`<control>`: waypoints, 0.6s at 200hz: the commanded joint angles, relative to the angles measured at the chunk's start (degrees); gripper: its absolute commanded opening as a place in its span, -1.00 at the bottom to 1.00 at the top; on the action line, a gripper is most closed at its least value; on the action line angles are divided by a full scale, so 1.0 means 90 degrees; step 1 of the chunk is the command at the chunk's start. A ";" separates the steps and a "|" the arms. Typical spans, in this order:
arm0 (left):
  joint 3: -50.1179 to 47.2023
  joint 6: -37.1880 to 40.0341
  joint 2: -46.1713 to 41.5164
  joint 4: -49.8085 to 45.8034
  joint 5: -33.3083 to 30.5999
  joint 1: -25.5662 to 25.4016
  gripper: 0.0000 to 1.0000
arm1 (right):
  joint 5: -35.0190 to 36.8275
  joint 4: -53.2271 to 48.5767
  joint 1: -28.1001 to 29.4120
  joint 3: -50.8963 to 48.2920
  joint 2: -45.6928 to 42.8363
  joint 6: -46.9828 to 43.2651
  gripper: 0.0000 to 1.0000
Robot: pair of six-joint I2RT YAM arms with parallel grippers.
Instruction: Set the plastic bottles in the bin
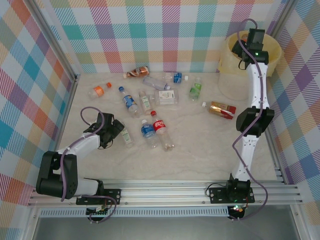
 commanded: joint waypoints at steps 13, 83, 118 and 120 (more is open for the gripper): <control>0.0052 0.0096 0.0097 -0.0077 -0.0012 -0.0051 1.00 | -0.0665 -0.0369 -0.0061 0.0179 0.0016 0.0124 0.19; 0.0121 0.0095 0.0210 -0.0088 0.0021 -0.0051 1.00 | -0.1691 -0.0696 -0.0069 0.0159 -0.0155 0.0307 0.24; 0.0106 0.0103 0.0210 -0.0106 0.0007 -0.0056 1.00 | -0.2314 -0.0955 -0.0069 0.0137 -0.0234 0.0530 0.27; 0.0107 0.0104 0.0212 -0.0106 0.0006 -0.0052 1.00 | -0.2355 -0.0954 -0.0070 0.0137 -0.0242 0.0542 0.28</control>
